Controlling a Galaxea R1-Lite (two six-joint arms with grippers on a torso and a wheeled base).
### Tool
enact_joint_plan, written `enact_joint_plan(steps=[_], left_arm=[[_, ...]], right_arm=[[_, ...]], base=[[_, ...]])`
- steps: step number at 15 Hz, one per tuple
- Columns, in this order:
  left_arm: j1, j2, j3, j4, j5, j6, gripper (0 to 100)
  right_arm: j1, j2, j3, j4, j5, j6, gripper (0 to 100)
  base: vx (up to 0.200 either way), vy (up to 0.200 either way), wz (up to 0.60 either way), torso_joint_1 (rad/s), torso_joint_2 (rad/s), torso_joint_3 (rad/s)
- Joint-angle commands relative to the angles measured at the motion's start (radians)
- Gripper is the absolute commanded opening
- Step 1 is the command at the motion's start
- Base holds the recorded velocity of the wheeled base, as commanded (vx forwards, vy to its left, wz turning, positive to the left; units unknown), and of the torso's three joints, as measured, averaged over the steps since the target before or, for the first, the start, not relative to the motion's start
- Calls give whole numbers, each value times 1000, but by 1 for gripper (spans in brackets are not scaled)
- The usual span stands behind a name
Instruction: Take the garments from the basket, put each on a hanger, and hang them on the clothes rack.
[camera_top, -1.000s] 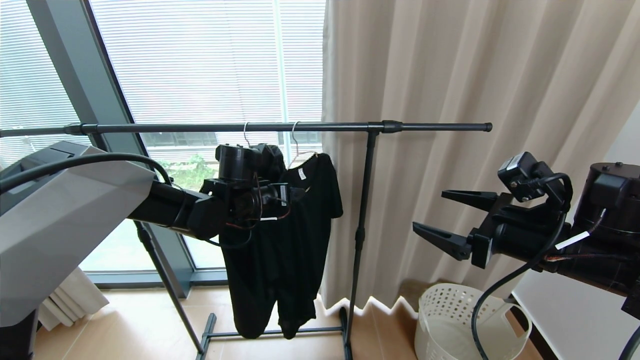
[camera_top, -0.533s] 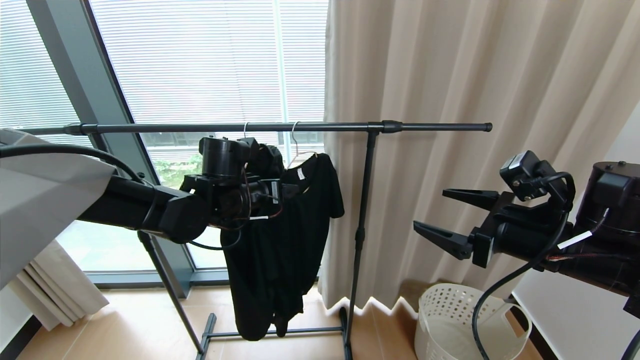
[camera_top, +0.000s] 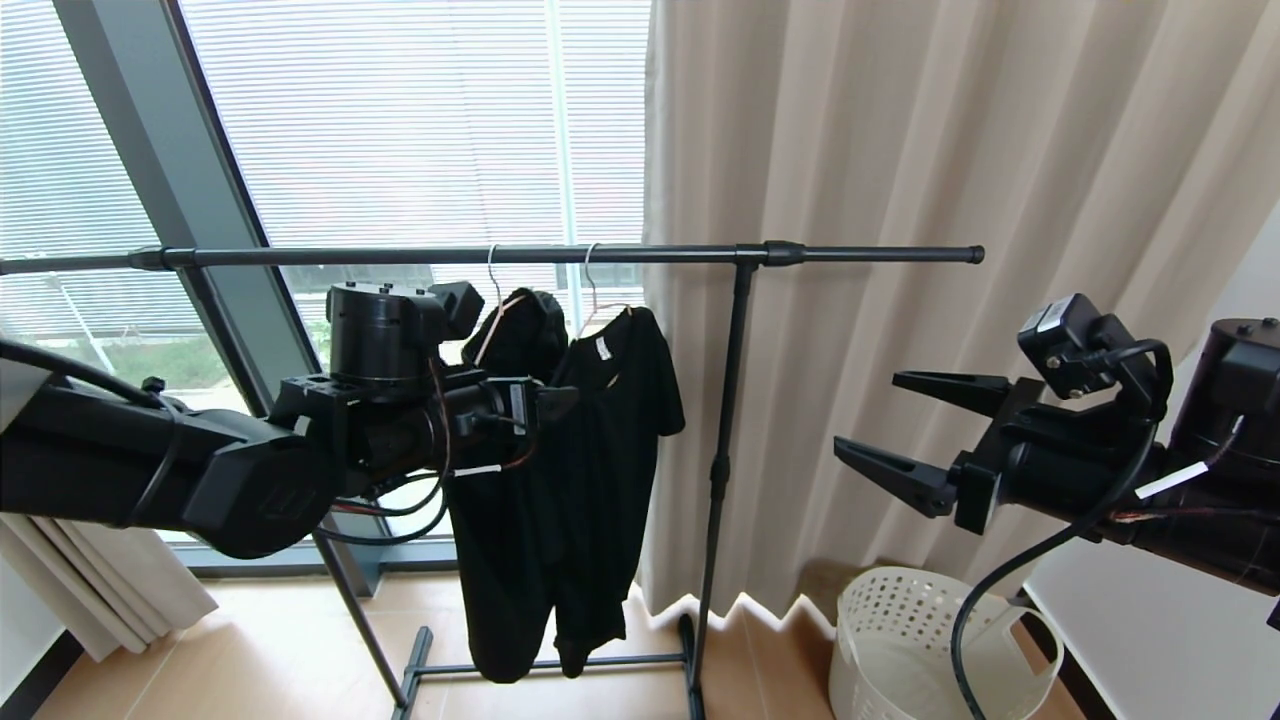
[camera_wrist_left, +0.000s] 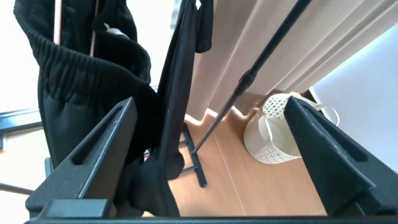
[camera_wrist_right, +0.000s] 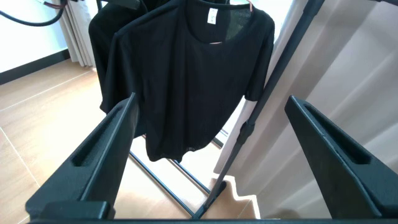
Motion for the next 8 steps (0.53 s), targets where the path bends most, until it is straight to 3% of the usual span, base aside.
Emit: enact_joint_plan(steps=[1,7,8], left_arm=[[-2,-82,58,-2,1,0,100],[-22,-192,216,-7,6,-14,100],[-27,-267,282,-7,45,-14,100]], right_arm=[[1,-37,12,3,1,0,100],[1,-101,55,-3,-55,-40,100],[-1,-150,79,-2,-53,-39,100]], base=[[0,0,0,0,0,0],[0,0,0,0,0,0],[0,0,0,0,0,0]])
